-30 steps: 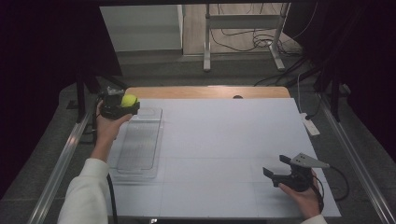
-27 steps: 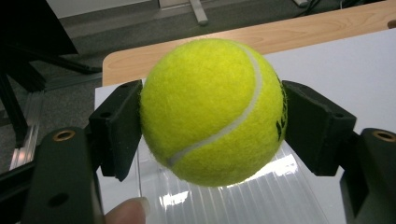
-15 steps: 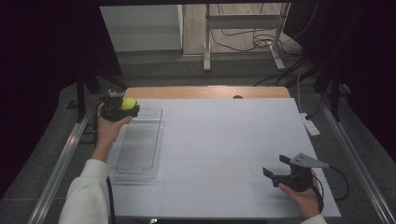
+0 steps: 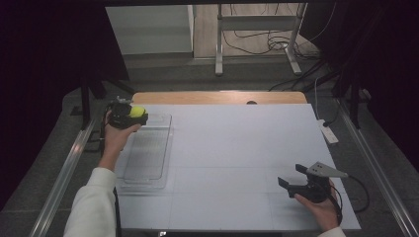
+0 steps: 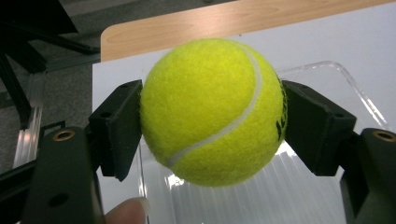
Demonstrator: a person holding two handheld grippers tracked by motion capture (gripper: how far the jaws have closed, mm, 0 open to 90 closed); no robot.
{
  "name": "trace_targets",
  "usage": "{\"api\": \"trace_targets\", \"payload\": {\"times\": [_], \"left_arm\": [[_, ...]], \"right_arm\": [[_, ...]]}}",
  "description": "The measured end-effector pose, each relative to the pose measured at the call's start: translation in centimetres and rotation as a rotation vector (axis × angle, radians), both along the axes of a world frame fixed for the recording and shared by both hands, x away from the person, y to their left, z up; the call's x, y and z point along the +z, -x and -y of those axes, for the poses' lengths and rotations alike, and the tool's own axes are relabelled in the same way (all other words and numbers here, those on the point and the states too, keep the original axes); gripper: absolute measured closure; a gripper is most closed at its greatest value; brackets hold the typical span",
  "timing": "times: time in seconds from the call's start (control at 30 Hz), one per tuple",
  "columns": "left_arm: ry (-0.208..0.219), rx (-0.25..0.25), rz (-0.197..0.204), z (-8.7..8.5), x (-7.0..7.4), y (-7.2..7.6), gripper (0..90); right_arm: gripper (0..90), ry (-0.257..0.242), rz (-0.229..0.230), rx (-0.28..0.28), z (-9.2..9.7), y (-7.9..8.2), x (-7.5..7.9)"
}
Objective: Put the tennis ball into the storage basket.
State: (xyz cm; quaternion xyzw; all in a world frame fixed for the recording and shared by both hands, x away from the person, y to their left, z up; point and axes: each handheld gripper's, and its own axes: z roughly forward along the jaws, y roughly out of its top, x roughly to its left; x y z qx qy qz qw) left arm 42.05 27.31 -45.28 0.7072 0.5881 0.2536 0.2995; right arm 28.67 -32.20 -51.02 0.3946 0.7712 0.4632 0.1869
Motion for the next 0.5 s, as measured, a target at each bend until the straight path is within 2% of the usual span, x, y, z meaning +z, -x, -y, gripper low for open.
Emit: {"api": "trace_targets", "payload": {"times": [0.13,0.5], "left_arm": [[-0.006,-0.001,-0.028,0.1,-0.4,-0.2,26.7],[-0.013,-0.003,-0.058,0.2,-1.2,-0.4,26.7]], "right_arm": [[10.5,0.0,-0.001,0.0,0.0,0.0,0.0],[10.5,0.005,-0.001,-0.001,0.0,0.0,0.0]]}}
